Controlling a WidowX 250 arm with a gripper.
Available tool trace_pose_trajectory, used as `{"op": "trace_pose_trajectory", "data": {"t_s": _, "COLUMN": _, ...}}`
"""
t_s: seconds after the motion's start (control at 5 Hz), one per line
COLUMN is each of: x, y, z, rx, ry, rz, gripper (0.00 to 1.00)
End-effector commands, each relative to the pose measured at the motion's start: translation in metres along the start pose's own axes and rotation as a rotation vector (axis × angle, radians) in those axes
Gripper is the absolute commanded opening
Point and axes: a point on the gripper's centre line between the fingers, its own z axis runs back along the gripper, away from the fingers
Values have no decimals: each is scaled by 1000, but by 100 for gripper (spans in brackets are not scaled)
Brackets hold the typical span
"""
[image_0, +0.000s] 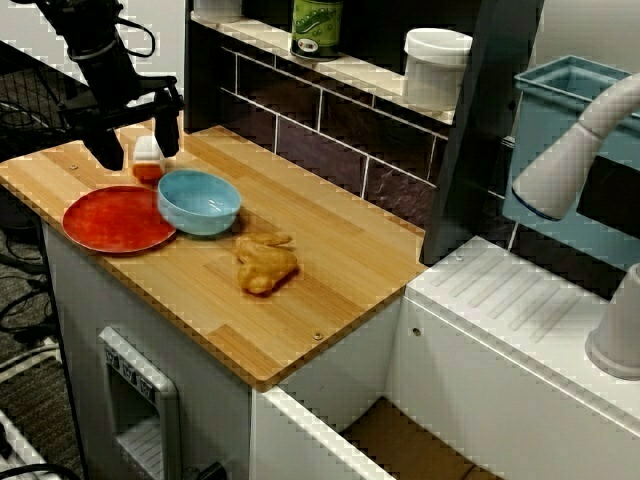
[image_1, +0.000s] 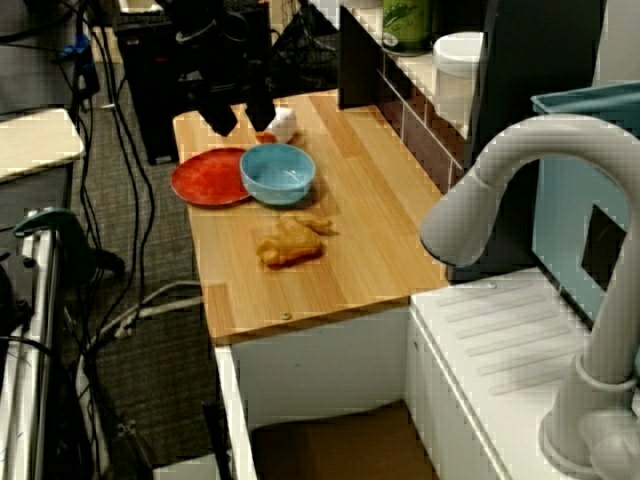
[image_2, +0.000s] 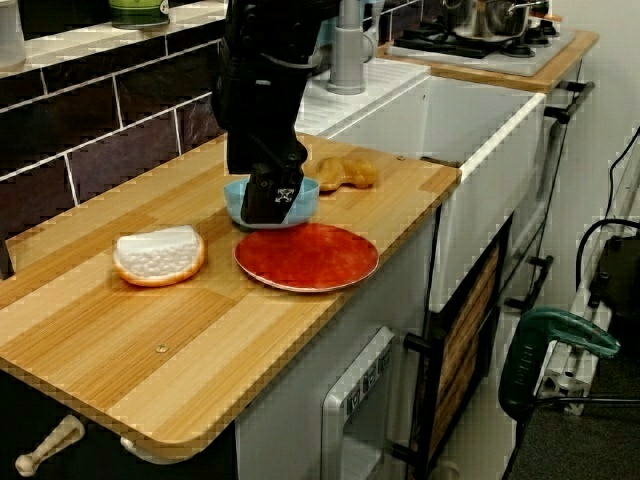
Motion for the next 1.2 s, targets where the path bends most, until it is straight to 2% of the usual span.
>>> {"op": "trace_pose_trajectory", "data": {"t_s": 0.0, "x": -2, "y": -10, "z": 11, "rx": -20, "ry": -24, "rz": -48, "gripper": 100}}
{"op": "trace_pose_trajectory", "data": {"t_s": 1.0, "x": -16, "y": -10, "z": -6, "rx": 4, "ry": -14, "rz": -48, "gripper": 100}}
